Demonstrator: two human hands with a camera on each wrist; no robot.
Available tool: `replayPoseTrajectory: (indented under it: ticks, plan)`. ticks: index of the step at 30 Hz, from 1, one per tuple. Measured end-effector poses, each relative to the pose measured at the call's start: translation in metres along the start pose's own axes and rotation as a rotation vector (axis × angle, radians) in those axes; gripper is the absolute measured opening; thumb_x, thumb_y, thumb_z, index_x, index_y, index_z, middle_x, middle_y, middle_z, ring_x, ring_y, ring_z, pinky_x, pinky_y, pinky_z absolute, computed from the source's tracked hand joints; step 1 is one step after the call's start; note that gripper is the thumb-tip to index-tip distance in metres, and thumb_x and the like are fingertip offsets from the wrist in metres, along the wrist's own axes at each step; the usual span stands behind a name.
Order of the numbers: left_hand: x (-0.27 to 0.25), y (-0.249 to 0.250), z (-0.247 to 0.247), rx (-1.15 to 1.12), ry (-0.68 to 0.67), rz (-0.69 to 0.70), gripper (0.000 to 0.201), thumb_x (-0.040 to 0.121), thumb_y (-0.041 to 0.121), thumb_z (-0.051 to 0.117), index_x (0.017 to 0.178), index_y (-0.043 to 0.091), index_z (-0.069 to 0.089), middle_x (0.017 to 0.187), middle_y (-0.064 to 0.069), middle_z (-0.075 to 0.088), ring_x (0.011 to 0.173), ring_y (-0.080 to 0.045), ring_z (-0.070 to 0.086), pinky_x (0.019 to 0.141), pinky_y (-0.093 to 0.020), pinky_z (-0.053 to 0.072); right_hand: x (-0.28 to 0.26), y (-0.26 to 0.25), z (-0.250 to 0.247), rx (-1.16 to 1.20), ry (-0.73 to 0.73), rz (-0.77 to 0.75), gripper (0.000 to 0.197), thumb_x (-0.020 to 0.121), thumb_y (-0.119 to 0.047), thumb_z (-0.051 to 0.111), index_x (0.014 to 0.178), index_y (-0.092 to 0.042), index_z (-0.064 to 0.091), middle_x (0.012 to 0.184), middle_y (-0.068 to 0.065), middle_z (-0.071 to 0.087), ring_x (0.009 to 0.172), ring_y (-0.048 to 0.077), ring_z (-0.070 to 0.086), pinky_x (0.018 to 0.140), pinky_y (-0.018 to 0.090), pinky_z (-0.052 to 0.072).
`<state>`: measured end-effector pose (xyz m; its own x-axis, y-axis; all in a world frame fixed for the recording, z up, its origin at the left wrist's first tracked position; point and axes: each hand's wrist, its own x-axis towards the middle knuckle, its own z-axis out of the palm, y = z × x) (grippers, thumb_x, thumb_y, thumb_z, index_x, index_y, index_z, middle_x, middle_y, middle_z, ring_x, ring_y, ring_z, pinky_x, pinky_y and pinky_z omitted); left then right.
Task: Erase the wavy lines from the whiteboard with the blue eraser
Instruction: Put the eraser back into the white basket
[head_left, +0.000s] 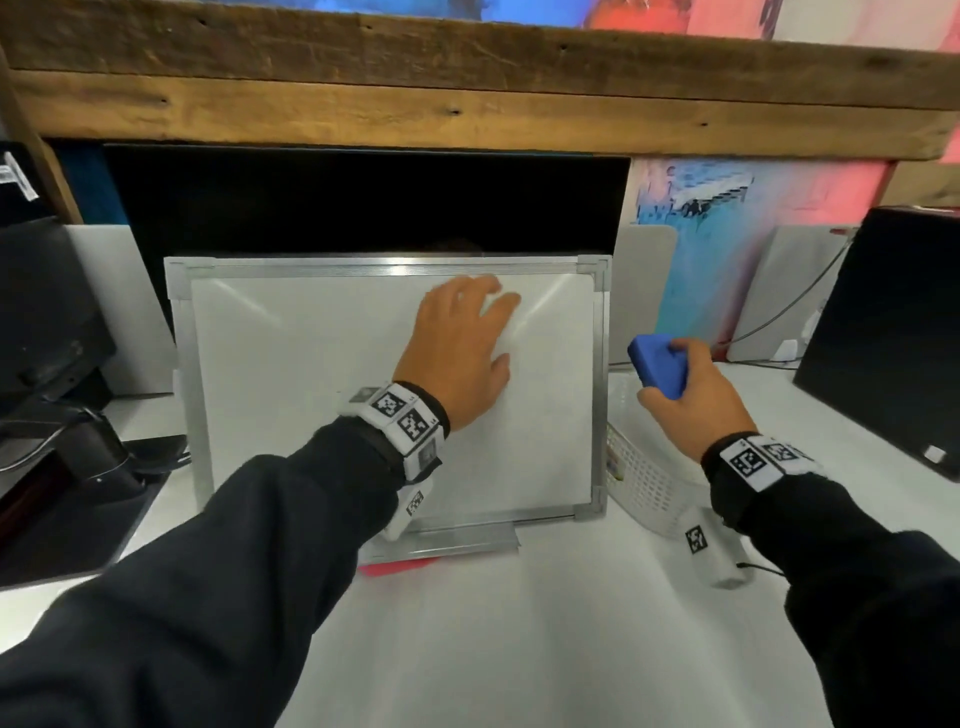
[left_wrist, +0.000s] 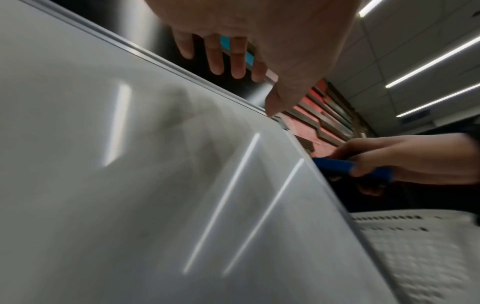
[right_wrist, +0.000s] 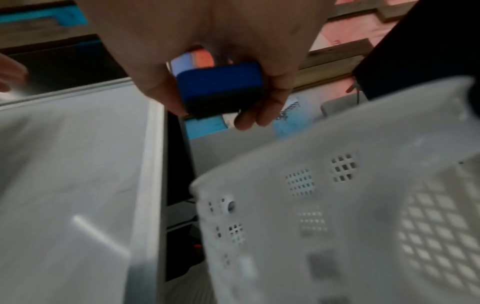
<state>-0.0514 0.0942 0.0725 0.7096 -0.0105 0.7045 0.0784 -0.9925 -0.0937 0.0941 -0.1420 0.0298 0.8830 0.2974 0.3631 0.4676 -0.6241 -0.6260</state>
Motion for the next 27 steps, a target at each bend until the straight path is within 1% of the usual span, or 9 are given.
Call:
replayPoseTrajectory:
  ticks: [2, 5, 7, 10, 14, 17, 21, 24, 27]
  plan:
    - [-0.004, 0.028, 0.010, -0.129, -0.111, 0.089, 0.043, 0.088, 0.029, 0.060, 0.128, 0.017, 0.056, 0.130, -0.004, 0.051, 0.114, -0.027, 0.049, 0.096, -0.043, 0.043, 0.012, 0.008, 0.001, -0.088, -0.102, 0.057, 0.059, 0.083, -0.032, 0.067, 0.132, -0.018, 0.038, 0.126, 0.014, 0.055, 0.098, 0.032, 0.057, 0.083, 0.031, 0.042]
    - [-0.011, 0.065, 0.026, -0.299, -0.383, 0.147, 0.027, 0.095, 0.027, 0.051, 0.117, 0.019, 0.063, 0.119, 0.001, 0.056, 0.092, -0.022, 0.059, 0.083, -0.041, 0.049, 0.026, 0.020, 0.010, -0.210, -0.278, 0.130, 0.052, 0.076, -0.038, 0.071, 0.114, -0.019, 0.042, 0.103, 0.011, 0.064, 0.083, 0.029, 0.062, 0.077, 0.035, 0.051]
    - [-0.015, 0.085, 0.041, -0.350, -0.512, 0.187, 0.028, 0.095, 0.020, 0.049, 0.118, 0.016, 0.064, 0.121, -0.001, 0.057, 0.092, -0.025, 0.062, 0.082, -0.041, 0.050, 0.032, 0.022, 0.017, -0.290, -0.372, 0.150, 0.050, 0.072, -0.038, 0.073, 0.106, -0.019, 0.042, 0.095, 0.009, 0.065, 0.081, 0.027, 0.063, 0.076, 0.036, 0.052]
    - [-0.021, 0.107, 0.061, -0.394, -0.626, 0.222, 0.043, 0.093, 0.011, 0.048, 0.135, 0.014, 0.053, 0.136, -0.002, 0.052, 0.103, -0.030, 0.061, 0.085, -0.043, 0.051, 0.037, 0.020, 0.024, -0.479, -0.487, 0.112, 0.047, 0.077, -0.043, 0.071, 0.107, -0.016, 0.047, 0.099, 0.007, 0.062, 0.085, 0.024, 0.059, 0.075, 0.032, 0.047]
    - [-0.023, 0.117, 0.069, -0.430, -0.709, 0.214, 0.059, 0.092, 0.005, 0.048, 0.148, 0.018, 0.037, 0.153, 0.001, 0.036, 0.120, -0.032, 0.054, 0.096, -0.042, 0.048, 0.040, 0.025, 0.035, -0.723, -0.674, 0.079, 0.021, 0.089, -0.031, 0.055, 0.102, -0.014, 0.052, 0.097, 0.009, 0.062, 0.086, 0.024, 0.062, 0.075, 0.030, 0.050]
    - [-0.025, 0.120, 0.072, -0.453, -0.714, 0.210, 0.059, 0.091, 0.007, 0.051, 0.148, 0.016, 0.038, 0.152, -0.001, 0.038, 0.127, -0.030, 0.050, 0.103, -0.041, 0.044, 0.039, 0.035, 0.046, -0.822, -0.723, 0.031, 0.029, 0.097, -0.028, 0.046, 0.118, -0.010, 0.055, 0.121, 0.012, 0.061, 0.108, 0.027, 0.060, 0.084, 0.030, 0.044]
    - [-0.023, 0.116, 0.075, -0.442, -0.696, 0.205, 0.055, 0.090, 0.009, 0.053, 0.144, 0.016, 0.043, 0.149, 0.000, 0.043, 0.123, -0.029, 0.054, 0.101, -0.042, 0.046, 0.035, 0.034, 0.049, -0.851, -0.774, 0.034, 0.036, 0.100, -0.026, 0.045, 0.131, -0.008, 0.051, 0.133, 0.011, 0.056, 0.120, 0.025, 0.055, 0.092, 0.030, 0.042]
    - [-0.026, 0.116, 0.074, -0.423, -0.695, 0.217, 0.057, 0.090, 0.009, 0.052, 0.146, 0.018, 0.040, 0.151, 0.002, 0.039, 0.124, -0.028, 0.054, 0.101, -0.043, 0.046, 0.032, 0.026, 0.040, -0.817, -0.770, 0.043, 0.038, 0.099, -0.030, 0.048, 0.130, -0.011, 0.055, 0.132, 0.010, 0.058, 0.117, 0.025, 0.057, 0.089, 0.030, 0.045]
    - [-0.027, 0.115, 0.074, -0.432, -0.678, 0.208, 0.054, 0.091, 0.011, 0.052, 0.144, 0.017, 0.041, 0.150, 0.003, 0.039, 0.122, -0.028, 0.055, 0.100, -0.042, 0.047, 0.033, 0.020, 0.033, -0.777, -0.745, 0.033, 0.037, 0.097, -0.033, 0.049, 0.124, -0.011, 0.062, 0.125, 0.009, 0.062, 0.098, 0.021, 0.059, 0.080, 0.027, 0.047]
